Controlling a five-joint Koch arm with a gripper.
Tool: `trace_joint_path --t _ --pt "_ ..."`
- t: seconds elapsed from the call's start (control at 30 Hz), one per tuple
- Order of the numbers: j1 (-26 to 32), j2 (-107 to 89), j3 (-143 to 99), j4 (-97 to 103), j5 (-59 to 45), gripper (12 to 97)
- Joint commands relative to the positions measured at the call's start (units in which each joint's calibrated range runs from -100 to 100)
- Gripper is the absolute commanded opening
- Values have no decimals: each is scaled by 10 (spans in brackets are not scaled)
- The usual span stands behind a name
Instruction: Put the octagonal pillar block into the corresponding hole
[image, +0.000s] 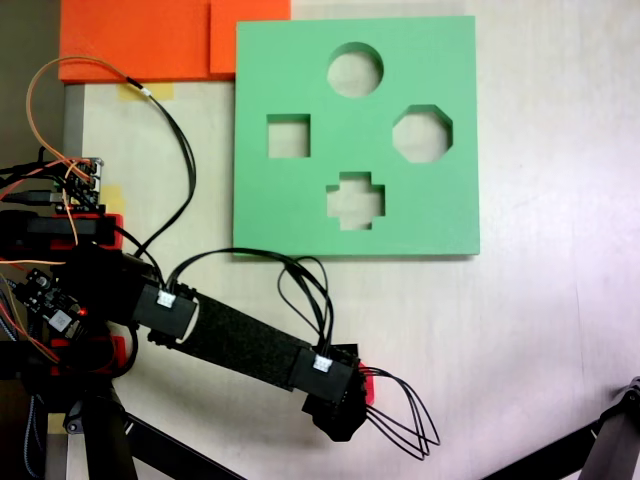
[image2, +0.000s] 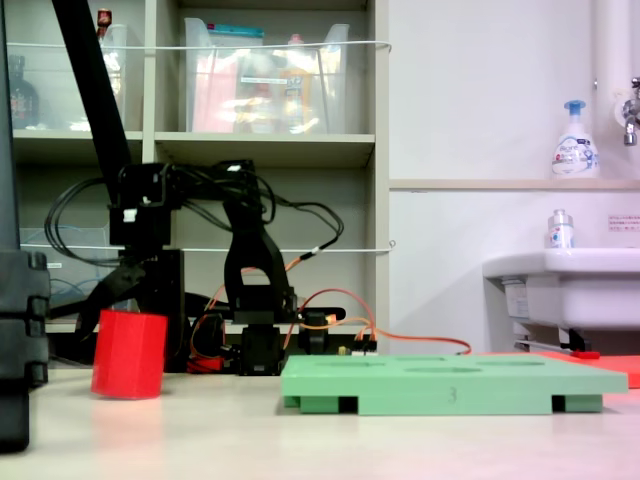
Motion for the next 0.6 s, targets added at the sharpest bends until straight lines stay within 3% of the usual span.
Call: trace_joint_path --t 0.0,0.57 --pt "-6 -1 -12 -31 5 359" --pt "2 -195 -18 -76 46 314"
